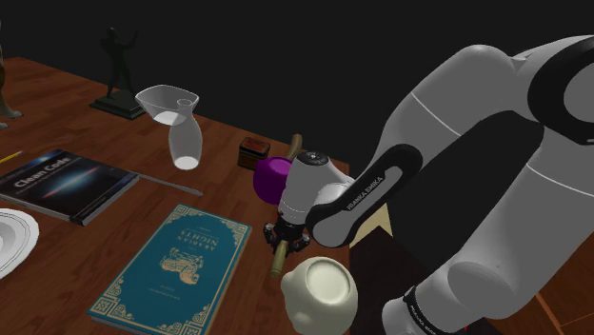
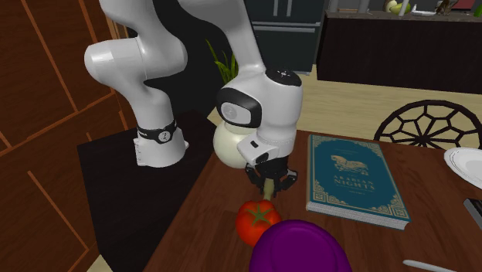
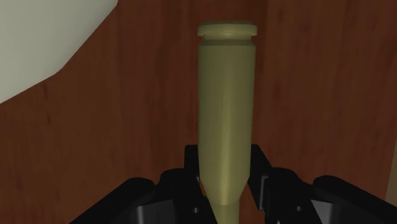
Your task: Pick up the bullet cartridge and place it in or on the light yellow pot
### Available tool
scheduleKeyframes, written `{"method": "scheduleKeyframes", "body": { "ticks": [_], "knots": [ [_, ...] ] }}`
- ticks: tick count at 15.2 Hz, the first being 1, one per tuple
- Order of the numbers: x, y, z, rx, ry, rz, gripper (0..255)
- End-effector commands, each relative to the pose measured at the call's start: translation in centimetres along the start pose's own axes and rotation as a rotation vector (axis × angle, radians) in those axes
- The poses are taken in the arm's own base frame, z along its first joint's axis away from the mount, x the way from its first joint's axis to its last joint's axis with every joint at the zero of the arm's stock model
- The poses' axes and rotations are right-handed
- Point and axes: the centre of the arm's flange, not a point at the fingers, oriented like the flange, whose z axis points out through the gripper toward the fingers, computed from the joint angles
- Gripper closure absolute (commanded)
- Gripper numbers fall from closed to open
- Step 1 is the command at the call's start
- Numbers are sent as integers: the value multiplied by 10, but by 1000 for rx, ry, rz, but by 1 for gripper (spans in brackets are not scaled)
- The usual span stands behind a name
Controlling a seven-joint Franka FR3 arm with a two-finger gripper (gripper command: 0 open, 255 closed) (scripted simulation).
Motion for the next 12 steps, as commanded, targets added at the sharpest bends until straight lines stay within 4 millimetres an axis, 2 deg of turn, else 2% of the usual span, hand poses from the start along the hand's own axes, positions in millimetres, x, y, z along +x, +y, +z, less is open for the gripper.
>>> {"method": "scheduleKeyframes", "body": {
  "ticks": [1, 4, 12],
  "knots": [
    [-1, 3, 2, -10, -4, 2, 255],
    [0, 2, 3, -10, -4, 2, 255],
    [-2, 3, -40, -10, -4, 2, 255]
  ]
}}
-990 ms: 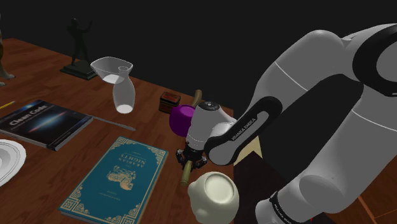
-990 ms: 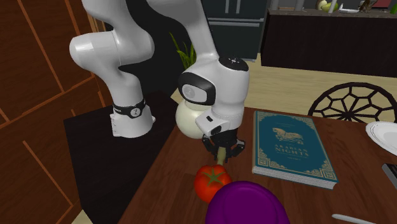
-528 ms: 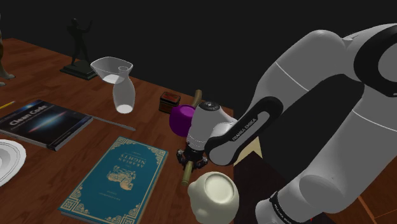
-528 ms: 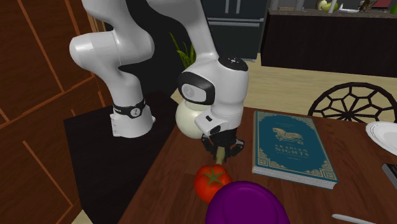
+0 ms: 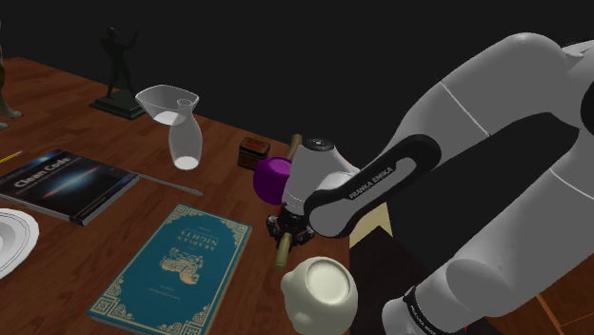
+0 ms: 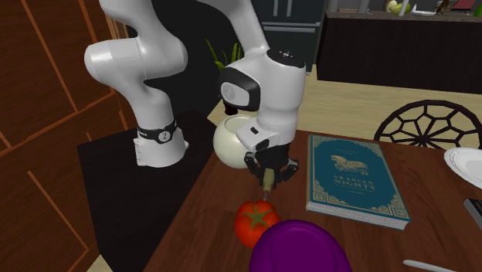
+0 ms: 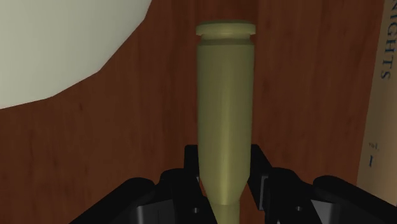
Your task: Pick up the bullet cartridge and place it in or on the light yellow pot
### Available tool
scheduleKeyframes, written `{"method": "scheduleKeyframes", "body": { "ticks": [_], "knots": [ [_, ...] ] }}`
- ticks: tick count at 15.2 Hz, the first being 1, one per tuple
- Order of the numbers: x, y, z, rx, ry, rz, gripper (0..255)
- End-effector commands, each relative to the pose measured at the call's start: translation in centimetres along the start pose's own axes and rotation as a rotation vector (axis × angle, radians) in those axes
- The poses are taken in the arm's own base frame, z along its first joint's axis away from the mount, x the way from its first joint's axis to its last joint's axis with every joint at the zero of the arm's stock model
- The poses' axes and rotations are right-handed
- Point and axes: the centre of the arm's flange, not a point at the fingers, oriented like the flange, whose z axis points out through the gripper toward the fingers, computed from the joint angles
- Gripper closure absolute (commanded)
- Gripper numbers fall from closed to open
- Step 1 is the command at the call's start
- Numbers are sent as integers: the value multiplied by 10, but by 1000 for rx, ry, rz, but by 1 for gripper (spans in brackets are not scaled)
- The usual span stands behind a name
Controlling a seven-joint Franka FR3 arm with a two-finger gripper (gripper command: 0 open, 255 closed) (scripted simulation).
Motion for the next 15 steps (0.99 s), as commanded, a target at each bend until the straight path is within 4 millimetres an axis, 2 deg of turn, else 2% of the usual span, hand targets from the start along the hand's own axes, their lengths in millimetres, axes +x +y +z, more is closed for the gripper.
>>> {"method": "scheduleKeyframes", "body": {
  "ticks": [1, 15],
  "knots": [
    [-1, 1, -9, 0, -1, 0, 255],
    [-5, 3, -83, 0, -1, 0, 255]
  ]
}}
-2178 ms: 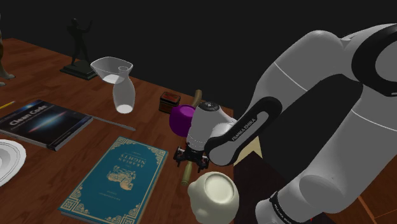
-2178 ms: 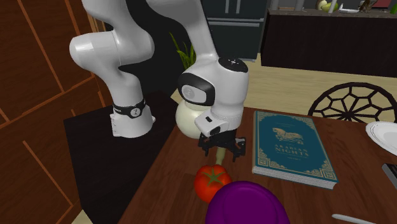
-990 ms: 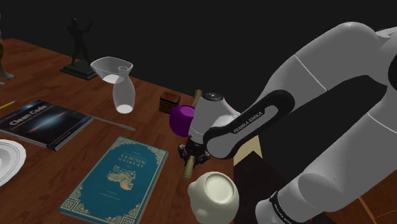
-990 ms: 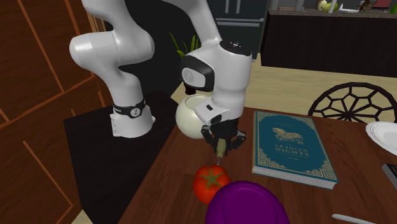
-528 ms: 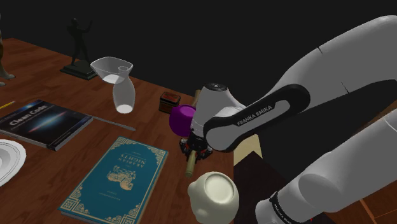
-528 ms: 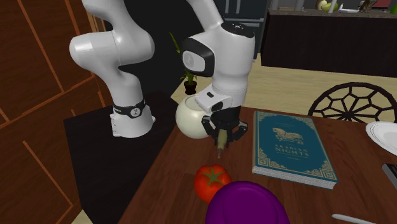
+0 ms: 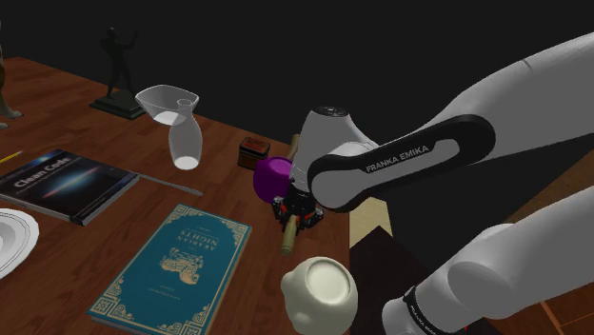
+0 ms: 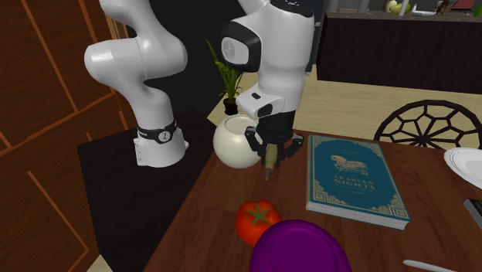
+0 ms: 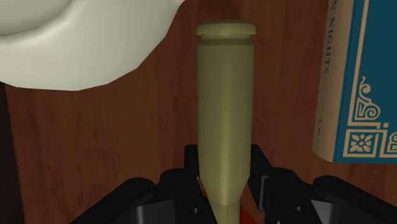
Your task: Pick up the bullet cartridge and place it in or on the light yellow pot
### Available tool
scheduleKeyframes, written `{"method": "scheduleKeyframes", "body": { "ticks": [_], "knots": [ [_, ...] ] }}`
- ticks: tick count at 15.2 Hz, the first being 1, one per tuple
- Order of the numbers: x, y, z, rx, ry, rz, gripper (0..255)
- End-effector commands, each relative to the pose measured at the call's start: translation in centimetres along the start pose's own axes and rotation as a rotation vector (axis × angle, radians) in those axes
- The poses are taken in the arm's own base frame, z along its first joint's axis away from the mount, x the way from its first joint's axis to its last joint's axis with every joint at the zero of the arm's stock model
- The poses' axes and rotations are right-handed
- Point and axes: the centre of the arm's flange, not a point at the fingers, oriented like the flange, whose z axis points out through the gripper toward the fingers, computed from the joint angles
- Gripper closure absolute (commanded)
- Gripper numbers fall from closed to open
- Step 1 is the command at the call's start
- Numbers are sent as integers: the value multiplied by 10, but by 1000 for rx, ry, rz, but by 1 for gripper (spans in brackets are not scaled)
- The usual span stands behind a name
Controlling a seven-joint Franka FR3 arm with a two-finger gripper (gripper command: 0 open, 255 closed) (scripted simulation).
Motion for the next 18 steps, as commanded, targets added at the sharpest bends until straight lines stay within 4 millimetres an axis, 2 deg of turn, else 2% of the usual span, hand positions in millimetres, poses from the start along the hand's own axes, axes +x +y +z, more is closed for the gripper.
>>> {"method": "scheduleKeyframes", "body": {
  "ticks": [1, 18],
  "knots": [
    [-1, 1, -11, 0, -1, 0, 255],
    [-5, 4, -101, 0, -1, 0, 255]
  ]
}}
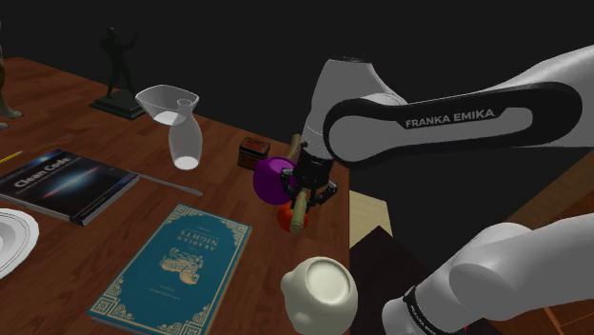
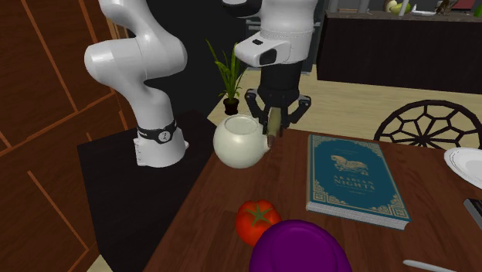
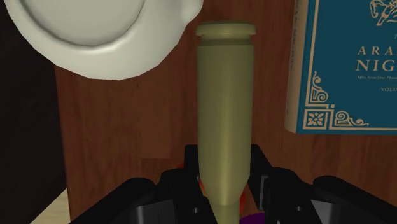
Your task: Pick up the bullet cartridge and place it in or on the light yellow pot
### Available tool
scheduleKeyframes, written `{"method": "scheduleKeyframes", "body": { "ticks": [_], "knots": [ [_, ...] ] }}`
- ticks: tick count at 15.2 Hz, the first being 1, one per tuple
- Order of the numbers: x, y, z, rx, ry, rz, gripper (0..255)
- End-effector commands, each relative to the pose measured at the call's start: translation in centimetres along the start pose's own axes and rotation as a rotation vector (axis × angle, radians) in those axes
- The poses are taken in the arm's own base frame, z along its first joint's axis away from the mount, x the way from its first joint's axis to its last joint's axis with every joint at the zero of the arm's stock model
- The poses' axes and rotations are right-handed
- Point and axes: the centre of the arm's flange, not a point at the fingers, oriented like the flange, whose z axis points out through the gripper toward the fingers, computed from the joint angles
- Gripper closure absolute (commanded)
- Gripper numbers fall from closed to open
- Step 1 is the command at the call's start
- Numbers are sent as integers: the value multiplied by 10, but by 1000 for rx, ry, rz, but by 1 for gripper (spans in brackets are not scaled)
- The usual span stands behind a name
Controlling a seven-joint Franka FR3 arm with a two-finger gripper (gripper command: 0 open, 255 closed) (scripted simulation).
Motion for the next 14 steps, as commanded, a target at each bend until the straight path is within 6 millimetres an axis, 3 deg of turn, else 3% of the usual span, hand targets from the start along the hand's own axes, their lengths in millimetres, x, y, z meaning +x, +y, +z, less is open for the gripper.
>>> {"method": "scheduleKeyframes", "body": {
  "ticks": [1, 2, 14],
  "knots": [
    [-1, 0, -12, 0, 0, 0, 255],
    [-1, 0, -12, 0, 0, 0, 255],
    [-117, 107, -3, 0, 0, 0, 255]
  ]
}}
